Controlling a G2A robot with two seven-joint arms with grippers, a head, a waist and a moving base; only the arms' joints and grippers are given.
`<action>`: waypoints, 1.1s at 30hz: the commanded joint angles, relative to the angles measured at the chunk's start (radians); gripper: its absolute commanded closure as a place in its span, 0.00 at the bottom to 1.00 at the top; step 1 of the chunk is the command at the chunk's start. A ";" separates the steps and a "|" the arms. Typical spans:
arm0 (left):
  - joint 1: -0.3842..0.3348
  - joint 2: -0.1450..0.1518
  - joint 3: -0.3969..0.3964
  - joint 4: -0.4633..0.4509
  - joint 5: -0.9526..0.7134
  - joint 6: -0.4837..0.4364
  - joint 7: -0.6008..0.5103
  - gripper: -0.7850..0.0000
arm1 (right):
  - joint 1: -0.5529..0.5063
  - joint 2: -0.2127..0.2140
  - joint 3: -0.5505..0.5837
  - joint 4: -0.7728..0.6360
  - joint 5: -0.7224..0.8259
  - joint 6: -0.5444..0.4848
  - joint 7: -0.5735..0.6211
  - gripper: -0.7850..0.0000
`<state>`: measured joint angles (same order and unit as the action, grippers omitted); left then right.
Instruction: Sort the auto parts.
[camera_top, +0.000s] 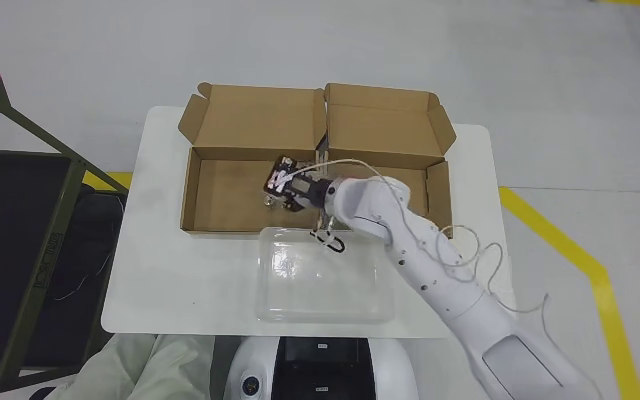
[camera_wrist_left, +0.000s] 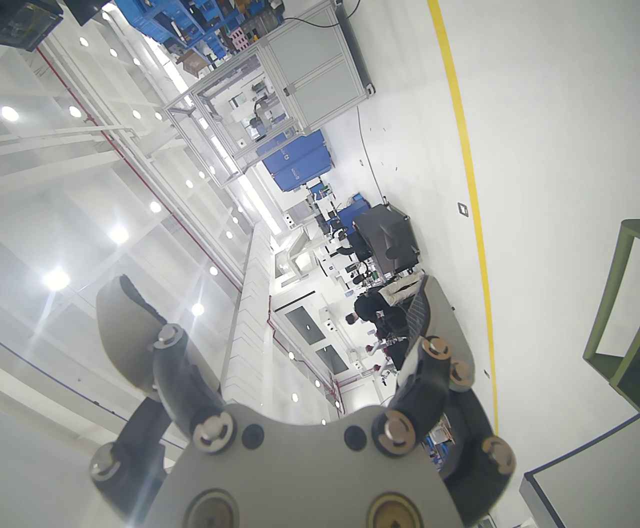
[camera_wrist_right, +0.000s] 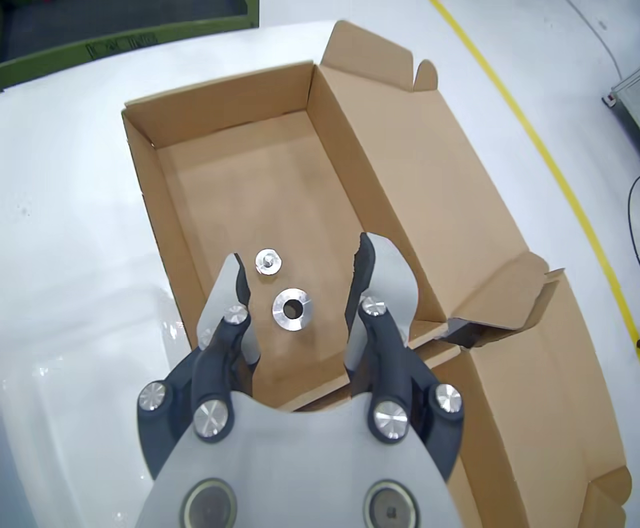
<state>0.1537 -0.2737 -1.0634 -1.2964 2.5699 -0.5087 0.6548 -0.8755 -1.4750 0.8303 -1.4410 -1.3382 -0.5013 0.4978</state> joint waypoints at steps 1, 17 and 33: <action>0.000 0.000 0.000 0.000 0.000 0.000 0.000 0.00 | -0.048 0.016 0.039 -0.056 -0.026 -0.014 -0.023 0.40; 0.000 0.000 0.000 0.000 0.000 0.000 0.000 0.00 | -0.410 0.117 0.338 -0.331 -0.128 -0.121 -0.182 0.18; 0.000 0.000 0.000 0.000 0.000 0.000 0.000 0.00 | -0.689 0.181 0.618 -0.452 -0.174 -0.164 -0.458 0.00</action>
<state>0.1537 -0.2737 -1.0634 -1.2964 2.5699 -0.5087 0.6548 -1.5479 -1.2968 1.4321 -1.8920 -1.5087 -0.6682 0.0688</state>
